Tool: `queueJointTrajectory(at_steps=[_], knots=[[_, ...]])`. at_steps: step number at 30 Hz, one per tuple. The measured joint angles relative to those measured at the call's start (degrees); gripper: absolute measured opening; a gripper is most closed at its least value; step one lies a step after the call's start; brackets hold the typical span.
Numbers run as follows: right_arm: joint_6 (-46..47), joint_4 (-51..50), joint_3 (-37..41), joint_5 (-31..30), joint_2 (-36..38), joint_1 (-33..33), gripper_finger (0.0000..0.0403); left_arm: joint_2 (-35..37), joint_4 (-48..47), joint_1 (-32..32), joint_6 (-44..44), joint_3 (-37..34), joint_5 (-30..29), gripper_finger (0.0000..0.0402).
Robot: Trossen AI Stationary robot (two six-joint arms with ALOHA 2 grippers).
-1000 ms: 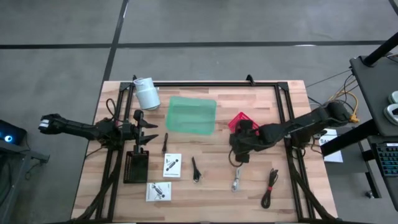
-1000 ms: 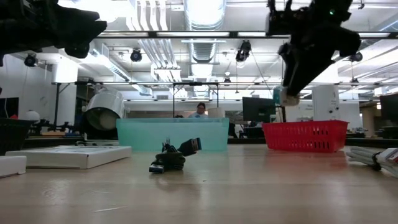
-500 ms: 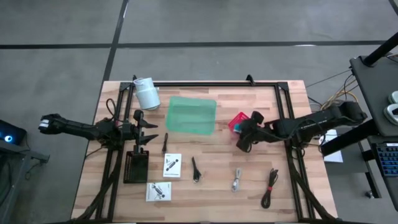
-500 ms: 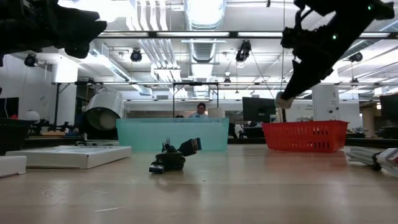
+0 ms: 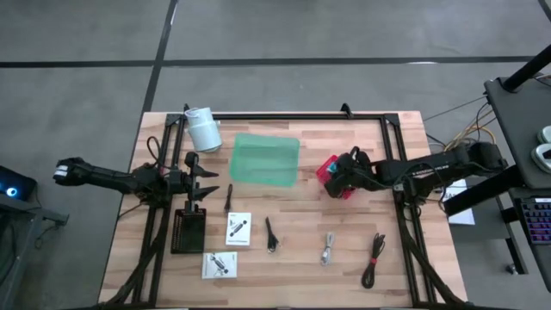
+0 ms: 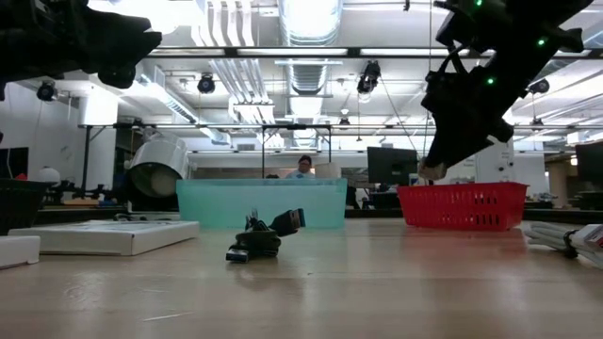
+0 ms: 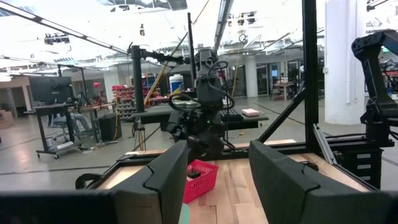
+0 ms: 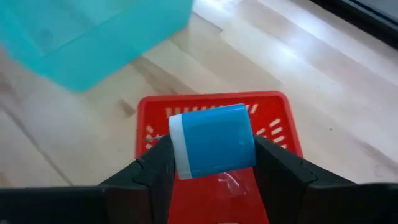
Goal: Pick and place items into bin
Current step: Put the blue charger adapter into the red bin, then put the white charger cable into the transparent green bin
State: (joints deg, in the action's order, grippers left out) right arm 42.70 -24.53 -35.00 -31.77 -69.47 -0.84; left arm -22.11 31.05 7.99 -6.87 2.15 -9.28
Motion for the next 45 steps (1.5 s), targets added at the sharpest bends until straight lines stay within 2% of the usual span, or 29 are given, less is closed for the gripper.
queueJointTrajectory(at_steps=[5,14,25,33,37,45], knots=[[3.3,-0.1,0.0,0.5,0.0,1.3,0.0169,0.0,0.0,0.0,0.0,0.0,0.0,0.0157],[3.2,-0.1,0.0,0.9,0.0,1.4,0.0170,0.0,0.0,0.0,0.0,0.0,0.0,0.0157],[0.6,-0.1,0.0,0.9,0.0,1.4,0.0231,0.0,0.0,0.0,0.0,0.0,0.0,0.0157],[0.6,-0.2,-0.2,1.0,0.0,1.4,0.0239,0.0,0.0,0.0,0.0,0.0,0.0,0.0157],[0.1,-0.1,-2.1,4.3,0.0,1.3,0.0235,0.0,0.0,0.0,0.0,0.0,0.0,0.0157],[-9.1,5.3,-6.0,16.8,0.0,-1.1,0.0232,0.0,0.0,0.0,0.0,0.0,0.0,0.0157]])
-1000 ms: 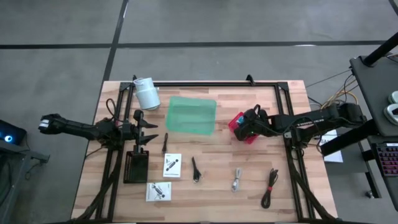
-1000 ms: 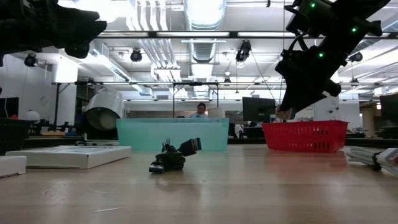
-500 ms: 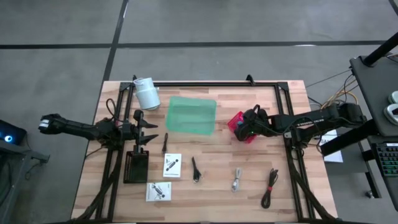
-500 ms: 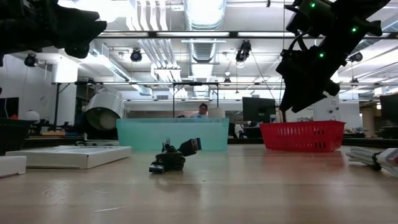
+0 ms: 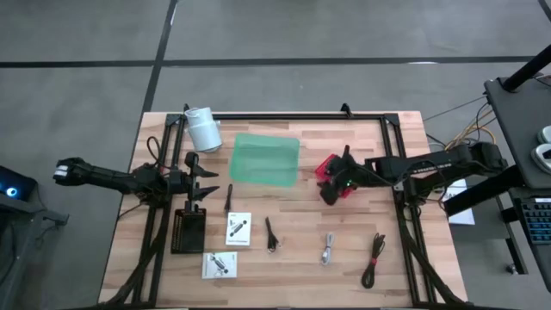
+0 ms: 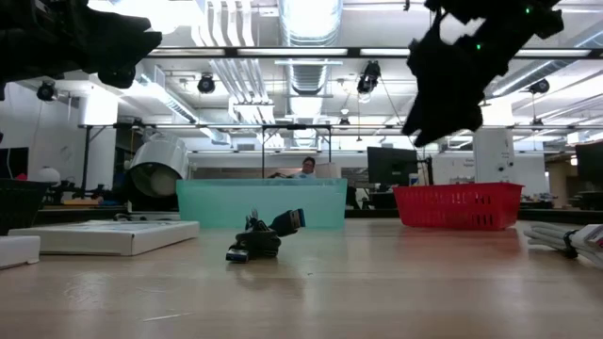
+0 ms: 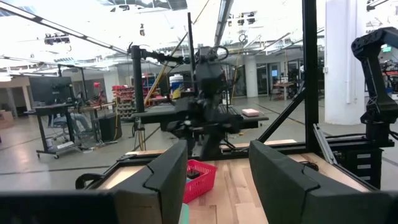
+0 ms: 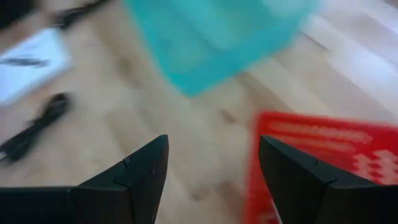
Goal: Pick and place items into bin
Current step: Put the white charger cable into the transparent green bin
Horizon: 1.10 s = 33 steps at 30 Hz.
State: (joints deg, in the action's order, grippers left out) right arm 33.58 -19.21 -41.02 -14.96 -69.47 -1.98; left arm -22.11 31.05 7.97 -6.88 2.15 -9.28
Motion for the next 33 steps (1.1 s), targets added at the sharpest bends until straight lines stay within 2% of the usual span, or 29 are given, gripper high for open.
queueJointTrajectory(at_steps=[5,14,22,33], knots=[[-7.3,4.6,-0.2,8.4,0.0,-4.0,0.0230,0.0,0.0,0.0,0.0,0.0,0.0,0.0157],[-20.2,6.3,-0.1,18.9,-1.9,-14.4,0.0230,0.0,0.0,0.0,0.0,0.0,0.0,0.0157],[-35.1,7.5,-0.2,19.5,-10.4,-22.5,0.0230,0.0,0.0,0.0,0.0,0.0,0.0,0.0157],[-34.8,4.7,-6.0,21.1,-22.2,-24.5,0.0215,-0.2,0.0,0.0,0.0,0.0,0.0,0.0157]])
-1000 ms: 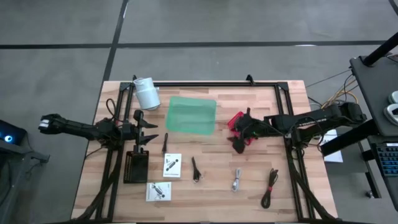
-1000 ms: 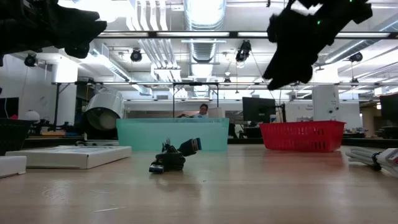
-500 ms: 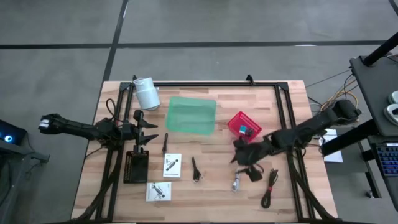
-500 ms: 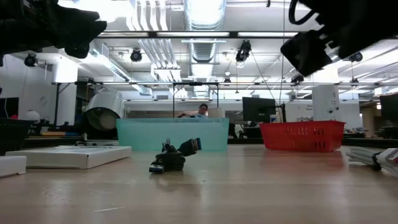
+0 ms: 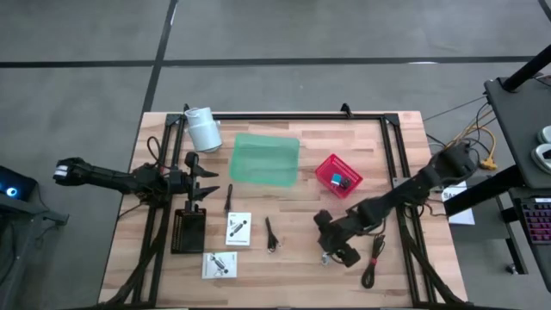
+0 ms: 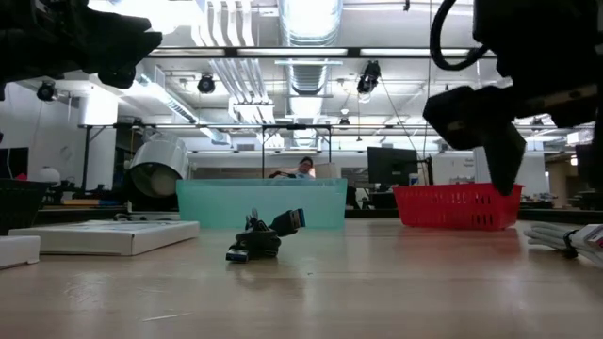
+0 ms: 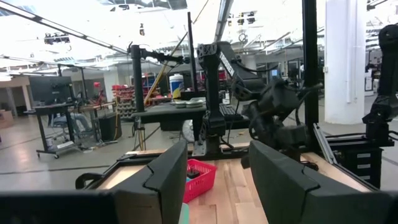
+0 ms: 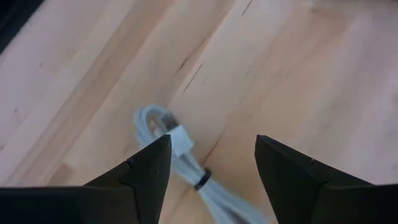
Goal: Pick and place items into bin
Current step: Put the white charger cable into the transparent green bin
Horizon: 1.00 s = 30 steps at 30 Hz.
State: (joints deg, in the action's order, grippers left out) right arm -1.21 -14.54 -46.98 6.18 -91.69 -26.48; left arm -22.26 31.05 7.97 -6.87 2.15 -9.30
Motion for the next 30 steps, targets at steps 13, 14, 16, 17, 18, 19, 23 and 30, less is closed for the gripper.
queueJointTrajectory(at_steps=[13,14,16,17,18,19,23,30], knots=[[1.0,-7.9,-4.8,0.3,-4.4,-0.3,0.0191,-0.1,0.0,0.0,0.0,0.0,0.0,0.0157],[1.5,-8.0,-4.6,0.4,-4.6,-0.3,0.0188,-0.1,0.0,0.0,0.0,0.0,0.0,0.0157],[2.3,-9.2,-4.3,0.4,-4.9,-0.4,0.0184,0.0,0.0,0.0,0.0,0.0,0.0,0.0157],[2.5,-10.0,-4.1,0.5,-5.0,-0.4,0.0183,0.0,0.0,0.0,0.0,0.0,0.0,0.0157],[2.8,-10.4,-4.0,0.5,-5.2,-0.4,0.0181,0.0,0.0,0.0,0.0,0.0,0.0,0.0157],[3.0,-10.4,-3.9,0.5,-5.3,-0.4,0.0179,-0.1,0.0,0.0,0.0,0.0,0.0,0.0157],[2.7,-10.4,-3.5,0.3,-5.3,-0.4,0.0171,0.0,0.0,0.0,0.0,0.0,0.0,0.0157],[2.6,-10.5,-3.5,-0.1,-6.1,-0.4,0.0142,0.0,0.0,0.0,0.0,0.0,0.0,0.0157]])
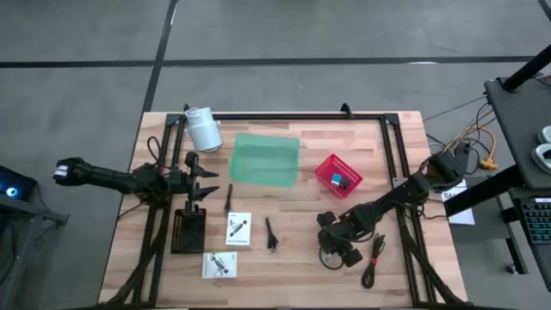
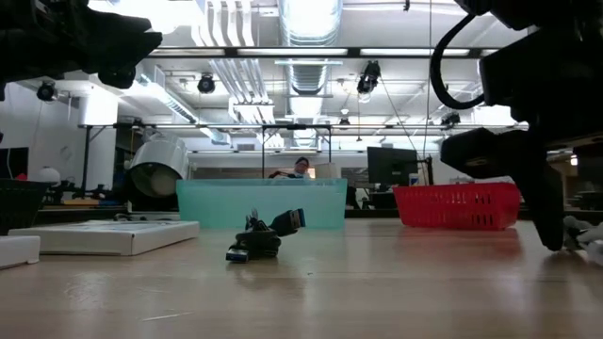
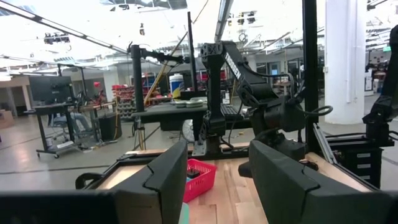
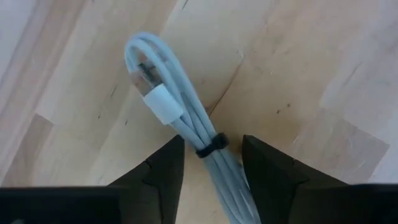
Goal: Pick and place items into bin
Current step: Put the white charger cable into the transparent green bin
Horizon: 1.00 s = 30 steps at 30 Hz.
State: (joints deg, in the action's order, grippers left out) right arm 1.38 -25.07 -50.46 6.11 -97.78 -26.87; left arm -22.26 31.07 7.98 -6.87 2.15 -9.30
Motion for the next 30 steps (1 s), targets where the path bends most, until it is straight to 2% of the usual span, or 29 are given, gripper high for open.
queueJointTrajectory(at_steps=[10,14,17,24,30], knots=[[0.0,0.1,0.0,-0.1,0.0,0.0,0.0056,0.0,0.0,0.0,0.0,0.0,0.0,0.0157],[-2.7,0.2,-0.2,-0.1,0.0,0.0,0.0028,0.0,0.0,0.0,0.0,0.0,0.0,0.0157],[-3.7,0.4,-0.5,-1.5,0.0,0.0,0.0023,0.0,0.0,0.0,0.0,0.0,0.0,0.0157],[-2.4,5.8,-0.7,-10.5,0.0,0.0,0.0021,0.0,0.0,0.0,0.0,0.0,0.0,0.0157],[-0.6,11.7,-0.7,-12.4,0.0,0.1,0.0020,0.0,0.0,0.0,0.0,0.0,0.0,0.0157]])
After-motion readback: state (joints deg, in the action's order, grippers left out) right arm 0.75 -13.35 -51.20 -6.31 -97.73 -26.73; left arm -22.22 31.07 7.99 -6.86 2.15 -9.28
